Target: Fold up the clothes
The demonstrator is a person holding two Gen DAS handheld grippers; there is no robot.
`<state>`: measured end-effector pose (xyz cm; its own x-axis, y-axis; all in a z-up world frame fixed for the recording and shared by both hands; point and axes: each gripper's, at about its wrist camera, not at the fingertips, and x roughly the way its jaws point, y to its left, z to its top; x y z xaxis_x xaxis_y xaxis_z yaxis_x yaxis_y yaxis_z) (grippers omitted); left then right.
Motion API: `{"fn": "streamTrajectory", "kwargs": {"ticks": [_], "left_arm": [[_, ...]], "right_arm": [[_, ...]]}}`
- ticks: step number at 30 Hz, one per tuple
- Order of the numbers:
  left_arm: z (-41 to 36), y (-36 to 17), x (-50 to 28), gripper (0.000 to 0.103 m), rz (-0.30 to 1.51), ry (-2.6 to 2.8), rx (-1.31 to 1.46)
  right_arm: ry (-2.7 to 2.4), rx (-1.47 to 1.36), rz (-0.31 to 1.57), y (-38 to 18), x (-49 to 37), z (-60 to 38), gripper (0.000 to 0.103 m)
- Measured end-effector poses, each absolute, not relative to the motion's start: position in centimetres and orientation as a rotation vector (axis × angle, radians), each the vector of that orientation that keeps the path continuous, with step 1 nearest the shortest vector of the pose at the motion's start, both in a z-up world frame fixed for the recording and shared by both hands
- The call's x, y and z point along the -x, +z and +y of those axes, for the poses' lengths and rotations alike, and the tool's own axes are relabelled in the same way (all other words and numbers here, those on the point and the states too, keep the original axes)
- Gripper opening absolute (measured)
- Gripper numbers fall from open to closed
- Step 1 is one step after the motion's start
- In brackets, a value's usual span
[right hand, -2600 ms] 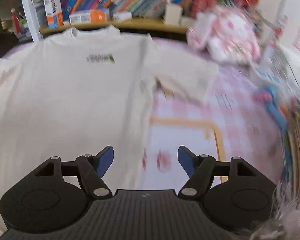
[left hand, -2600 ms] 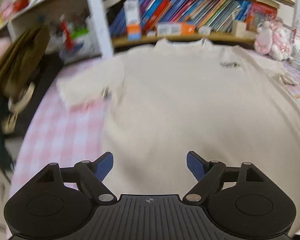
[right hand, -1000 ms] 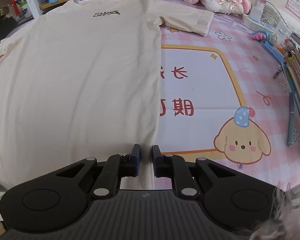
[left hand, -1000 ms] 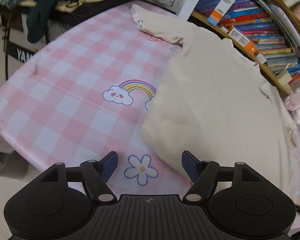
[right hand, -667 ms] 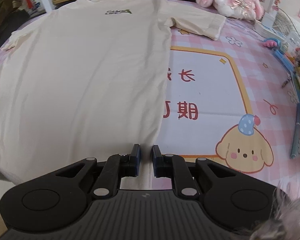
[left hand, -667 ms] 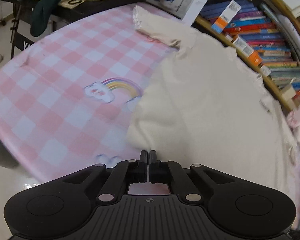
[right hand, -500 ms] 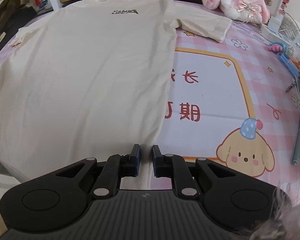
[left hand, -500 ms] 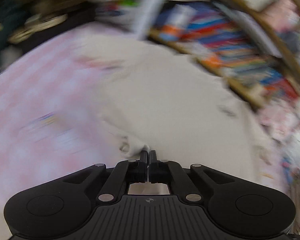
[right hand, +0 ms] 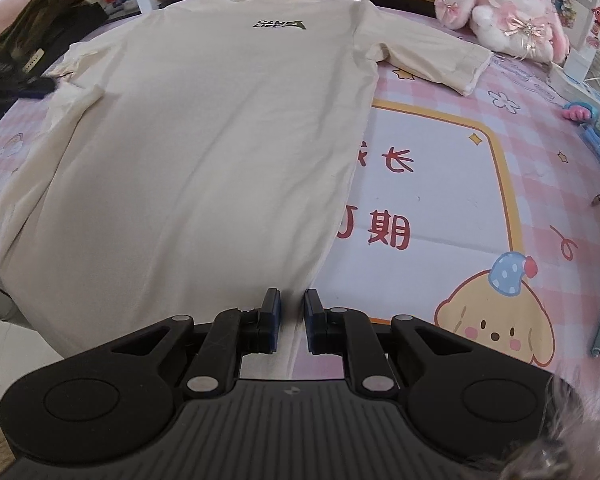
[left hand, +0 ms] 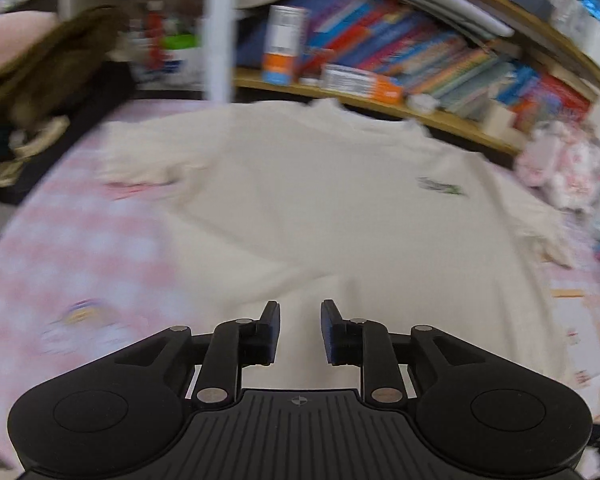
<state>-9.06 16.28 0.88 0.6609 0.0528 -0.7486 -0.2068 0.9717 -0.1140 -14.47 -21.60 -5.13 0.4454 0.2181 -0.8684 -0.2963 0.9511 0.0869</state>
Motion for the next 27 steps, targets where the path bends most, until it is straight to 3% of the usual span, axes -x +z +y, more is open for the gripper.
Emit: {"fn": "streamTrajectory", "kwargs": {"ticks": [2,4,6,19,27], "left_arm": [[17.4,0.7,10.5,0.024,0.847,0.180,0.202],[18.1,0.3,11.7,0.035,0.859,0.197,0.201],[17.8,-0.2,12.0,0.038,0.868,0.201,0.173],[14.2,-2.9,7.1,0.038,0.857,0.126,0.015],[14.5,-4.7,4.4,0.041,0.950,0.088,-0.045]], "right_arm": [[0.326,0.087,1.061,-5.1,14.5,-21.6,0.012],[0.329,0.093,1.059,-5.1,14.5,-21.5,0.012],[0.330,0.098,1.057,-5.2,14.6,-21.5,0.012],[0.310,0.103,1.047,-5.2,14.8,-21.1,0.013],[0.296,0.093,1.046,-5.2,14.9,-21.1,0.012]]}}
